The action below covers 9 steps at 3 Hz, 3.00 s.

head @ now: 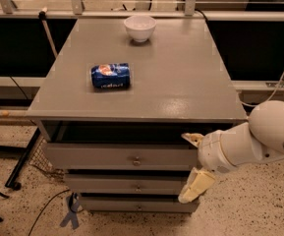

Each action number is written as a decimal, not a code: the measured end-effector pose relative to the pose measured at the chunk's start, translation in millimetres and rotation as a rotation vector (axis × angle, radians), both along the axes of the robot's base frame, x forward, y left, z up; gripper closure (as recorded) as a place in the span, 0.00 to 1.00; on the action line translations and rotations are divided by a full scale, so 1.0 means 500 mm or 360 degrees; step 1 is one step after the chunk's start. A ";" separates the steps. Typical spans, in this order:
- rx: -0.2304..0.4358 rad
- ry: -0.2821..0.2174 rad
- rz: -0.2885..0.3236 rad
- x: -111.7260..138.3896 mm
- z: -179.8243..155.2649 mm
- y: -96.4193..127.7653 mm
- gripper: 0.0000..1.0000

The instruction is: Open top drawer

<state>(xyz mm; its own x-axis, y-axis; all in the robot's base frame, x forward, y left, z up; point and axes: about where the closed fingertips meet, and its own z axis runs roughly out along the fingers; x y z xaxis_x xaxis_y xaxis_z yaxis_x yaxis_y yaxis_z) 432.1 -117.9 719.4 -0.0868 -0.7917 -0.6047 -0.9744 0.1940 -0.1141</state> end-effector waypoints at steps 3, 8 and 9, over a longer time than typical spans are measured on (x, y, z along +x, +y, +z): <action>-0.0045 -0.0140 -0.0007 0.078 -0.055 0.040 0.00; 0.0010 -0.0105 0.0009 0.154 -0.135 0.059 0.16; 0.0019 -0.0087 0.0037 0.153 -0.139 0.063 0.38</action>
Offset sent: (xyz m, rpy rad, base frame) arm 0.0463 0.0236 -0.0343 -0.0430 -0.1033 -0.0081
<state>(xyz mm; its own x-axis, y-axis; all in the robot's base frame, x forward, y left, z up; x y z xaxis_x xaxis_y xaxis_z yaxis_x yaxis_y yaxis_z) 508.6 -86.5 650.0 -0.0352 -0.7858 -0.6174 -0.9710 0.1730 -0.1650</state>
